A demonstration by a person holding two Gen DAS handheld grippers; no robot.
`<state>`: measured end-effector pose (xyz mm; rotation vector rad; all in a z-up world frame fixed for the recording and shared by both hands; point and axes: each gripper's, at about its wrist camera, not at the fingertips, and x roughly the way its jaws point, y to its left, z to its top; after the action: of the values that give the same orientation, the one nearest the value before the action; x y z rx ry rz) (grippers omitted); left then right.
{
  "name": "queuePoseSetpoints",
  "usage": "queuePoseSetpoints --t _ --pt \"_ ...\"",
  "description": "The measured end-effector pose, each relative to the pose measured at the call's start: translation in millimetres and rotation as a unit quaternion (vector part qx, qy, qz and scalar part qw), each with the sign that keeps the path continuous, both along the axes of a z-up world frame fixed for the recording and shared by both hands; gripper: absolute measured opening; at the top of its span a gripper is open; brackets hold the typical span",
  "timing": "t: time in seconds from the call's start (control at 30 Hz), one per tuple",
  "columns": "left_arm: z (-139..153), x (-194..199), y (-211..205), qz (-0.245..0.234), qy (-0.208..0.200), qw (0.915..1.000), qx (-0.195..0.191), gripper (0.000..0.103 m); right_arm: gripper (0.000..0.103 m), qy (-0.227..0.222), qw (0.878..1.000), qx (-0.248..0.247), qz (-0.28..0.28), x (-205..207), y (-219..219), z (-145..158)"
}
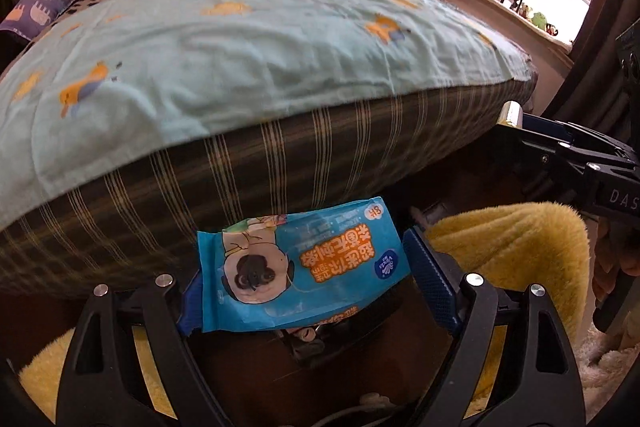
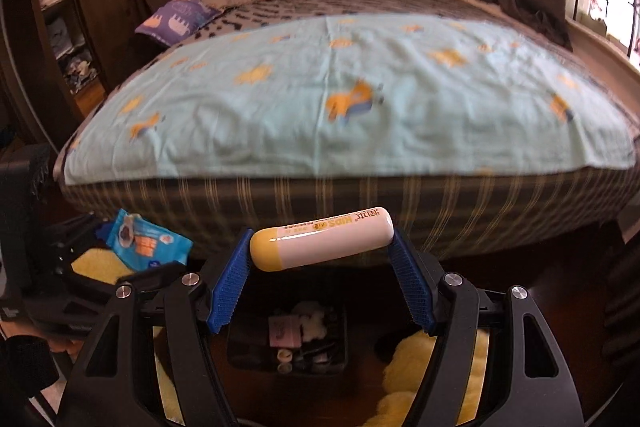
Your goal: Collect trash
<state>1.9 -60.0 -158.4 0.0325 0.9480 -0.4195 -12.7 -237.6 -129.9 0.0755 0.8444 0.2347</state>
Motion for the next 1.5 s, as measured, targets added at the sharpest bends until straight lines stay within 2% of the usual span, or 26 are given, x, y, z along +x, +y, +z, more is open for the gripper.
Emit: queuePoseSetpoints --t 0.13,0.23,0.47,0.63,0.8,0.87,0.93,1.0,1.2,1.37,1.5 --pt "-43.4 1.2 3.1 0.023 0.041 0.9989 0.007 0.081 0.069 0.041 0.999 0.017 0.000 4.7 5.6 -39.0" --pt "-66.1 4.2 3.5 0.036 0.056 0.9976 0.017 0.081 0.069 0.068 0.997 0.022 -0.002 9.4 9.0 -64.6" --pt "-110.6 15.8 -1.4 0.021 0.102 0.9941 0.032 0.081 0.069 0.121 0.992 0.033 -0.004 19.9 16.9 -111.1" --pt "-126.2 22.8 3.1 0.017 0.123 0.9918 0.033 0.081 0.069 0.143 0.989 0.031 0.001 27.8 19.3 -127.5" --pt "-137.4 26.5 5.0 0.015 0.138 0.9898 0.034 0.084 0.070 0.150 0.988 0.036 0.001 36.3 20.6 -131.3" --pt "-142.8 27.3 7.7 0.016 0.144 0.9888 0.035 0.085 0.076 0.151 0.988 0.044 0.002 41.9 19.7 -131.7" --pt "-144.7 29.0 8.1 0.016 0.147 0.9883 0.038 0.089 0.085 0.151 0.987 0.049 0.002 45.8 17.9 -130.8" --pt "-144.5 29.7 8.4 0.017 0.145 0.9886 0.039 0.094 0.087 0.150 0.987 0.050 0.000 50.4 15.9 -128.4" --pt "-127.9 27.4 13.5 0.015 0.126 0.9906 0.052 0.095 0.097 0.132 0.990 0.040 -0.012 54.8 7.1 -109.6" --pt "-94.1 21.4 22.1 0.033 0.083 0.9945 0.055 0.095 0.100 0.110 0.994 0.021 -0.022 47.9 5.4 -85.6" --pt "-59.8 17.1 32.2 0.049 0.041 0.9966 0.052 0.095 0.100 0.068 0.997 -0.010 -0.026 38.4 7.6 -56.3"
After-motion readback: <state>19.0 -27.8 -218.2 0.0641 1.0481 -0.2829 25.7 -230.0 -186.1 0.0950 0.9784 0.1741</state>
